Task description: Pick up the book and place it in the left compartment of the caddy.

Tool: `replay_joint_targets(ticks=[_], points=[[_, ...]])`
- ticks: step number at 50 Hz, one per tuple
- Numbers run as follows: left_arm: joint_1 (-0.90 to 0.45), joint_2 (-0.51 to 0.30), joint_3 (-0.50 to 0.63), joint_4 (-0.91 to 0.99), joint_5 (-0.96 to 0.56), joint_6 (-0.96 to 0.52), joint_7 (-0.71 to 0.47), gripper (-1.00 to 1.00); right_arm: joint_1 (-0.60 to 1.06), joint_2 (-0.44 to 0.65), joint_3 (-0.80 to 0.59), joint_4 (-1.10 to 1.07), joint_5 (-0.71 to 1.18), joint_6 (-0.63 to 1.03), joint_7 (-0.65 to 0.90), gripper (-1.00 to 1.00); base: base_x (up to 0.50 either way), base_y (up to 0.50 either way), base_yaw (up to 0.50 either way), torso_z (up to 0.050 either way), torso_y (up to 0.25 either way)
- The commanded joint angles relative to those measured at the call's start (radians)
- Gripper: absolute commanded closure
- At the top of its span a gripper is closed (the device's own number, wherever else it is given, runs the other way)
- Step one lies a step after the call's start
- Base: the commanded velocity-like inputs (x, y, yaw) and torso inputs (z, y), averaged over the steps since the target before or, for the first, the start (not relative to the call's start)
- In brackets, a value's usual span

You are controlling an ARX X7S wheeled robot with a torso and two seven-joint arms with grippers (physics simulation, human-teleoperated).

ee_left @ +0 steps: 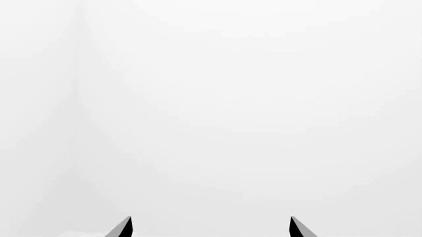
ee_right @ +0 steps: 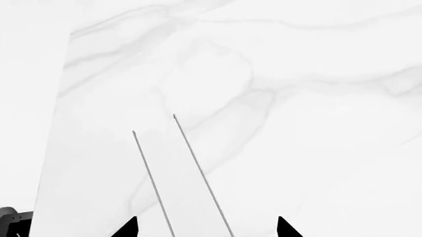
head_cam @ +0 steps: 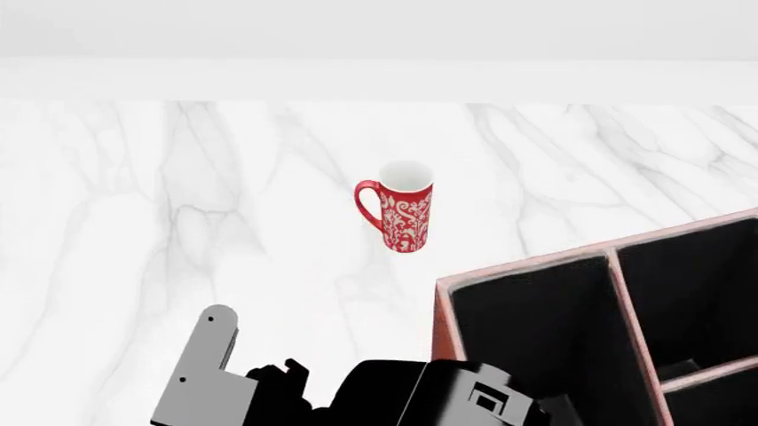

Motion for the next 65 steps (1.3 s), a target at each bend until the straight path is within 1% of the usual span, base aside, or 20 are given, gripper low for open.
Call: replay_joint_targets(ticks=[1,36,65], points=[[0.004,-0.004,-0.002,0.002,-0.006,0.003,-0.002,-1.0,-0.01,-0.009,-0.013,0.015,-0.011,-0.008,-0.001,-1.0,0.0,0.0,0.0,0.0,0.0],[0.016,-0.014,-0.009,0.01,-0.021,0.016,-0.01,-1.0,-0.063,-0.054,-0.05,0.103,-0.058,-0.088,-0.032,-1.0,0.0,0.0,0.0,0.0,0.0],[0.026,-0.022,-0.01,0.016,-0.027,0.027,-0.014,-1.0,-0.084,-0.06,-0.061,0.128,-0.074,-0.12,-0.036,-1.0,0.0,0.0,0.0,0.0,0.0]])
